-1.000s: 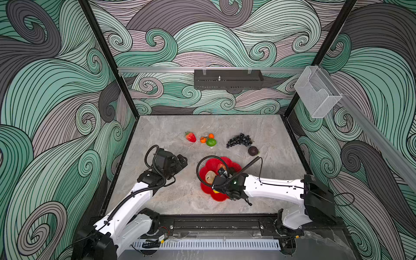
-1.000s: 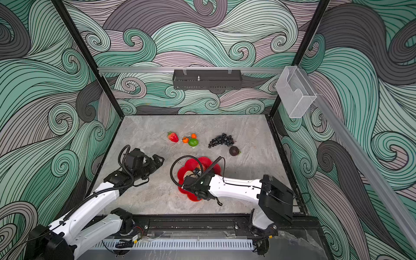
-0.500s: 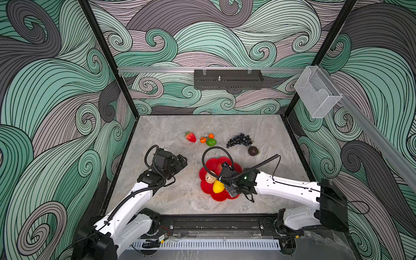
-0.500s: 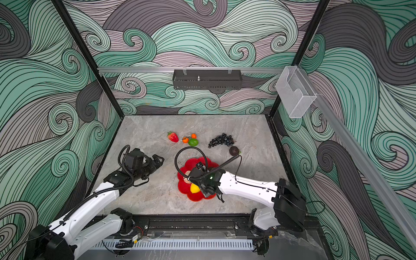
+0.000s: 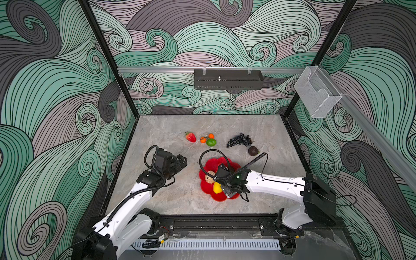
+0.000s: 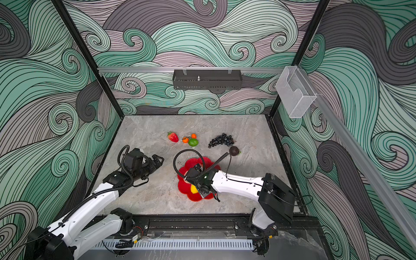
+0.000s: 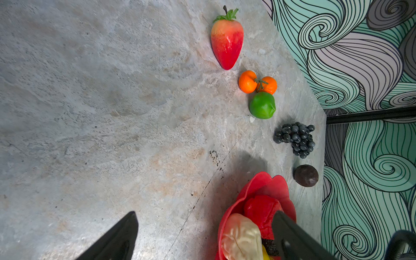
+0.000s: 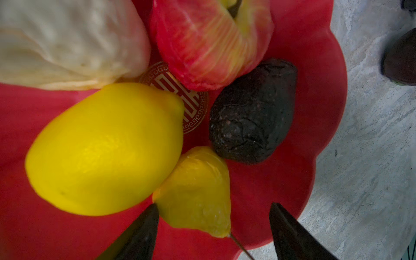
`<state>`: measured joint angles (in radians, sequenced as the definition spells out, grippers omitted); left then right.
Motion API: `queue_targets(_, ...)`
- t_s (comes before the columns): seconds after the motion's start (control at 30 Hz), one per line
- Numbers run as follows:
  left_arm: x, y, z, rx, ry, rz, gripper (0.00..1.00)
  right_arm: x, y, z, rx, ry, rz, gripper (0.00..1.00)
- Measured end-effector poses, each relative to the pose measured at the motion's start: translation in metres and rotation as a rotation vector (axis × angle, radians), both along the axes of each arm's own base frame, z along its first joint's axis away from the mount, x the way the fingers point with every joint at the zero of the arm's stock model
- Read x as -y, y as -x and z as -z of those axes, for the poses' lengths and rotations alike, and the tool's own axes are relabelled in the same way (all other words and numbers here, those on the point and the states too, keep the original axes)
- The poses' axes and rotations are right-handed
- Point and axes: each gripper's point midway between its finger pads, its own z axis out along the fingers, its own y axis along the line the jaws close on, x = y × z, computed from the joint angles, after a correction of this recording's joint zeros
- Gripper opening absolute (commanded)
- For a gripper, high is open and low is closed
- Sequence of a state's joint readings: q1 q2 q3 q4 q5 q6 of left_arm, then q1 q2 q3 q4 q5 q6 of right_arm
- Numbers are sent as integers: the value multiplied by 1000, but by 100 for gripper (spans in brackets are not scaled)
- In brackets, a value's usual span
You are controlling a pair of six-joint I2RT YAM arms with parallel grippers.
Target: Place and organize the fake fruits in the fruit bowl
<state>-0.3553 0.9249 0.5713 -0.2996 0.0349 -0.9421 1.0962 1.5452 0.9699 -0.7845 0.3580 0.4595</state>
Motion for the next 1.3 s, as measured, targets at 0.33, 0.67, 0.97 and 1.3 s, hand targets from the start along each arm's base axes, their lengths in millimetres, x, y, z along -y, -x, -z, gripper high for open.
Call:
queue_targets(0.33, -2, -1, 0, 0, 1, -6, 95, -5, -1, 11, -17, 15, -19, 74)
queue_targets(0.67, -2, -1, 0, -1, 1, -6, 95, -13, 1, -2, -28, -37, -41, 77)
queue_targets(0.97, -4, 1, 6, -13, -3, -10, 95, -2, -16, -27, 37, -96, 19, 73)
queue_targets(1.3, -4, 2, 3, -5, 0, -11, 95, 3, -30, -11, 49, -21, 43, 75)
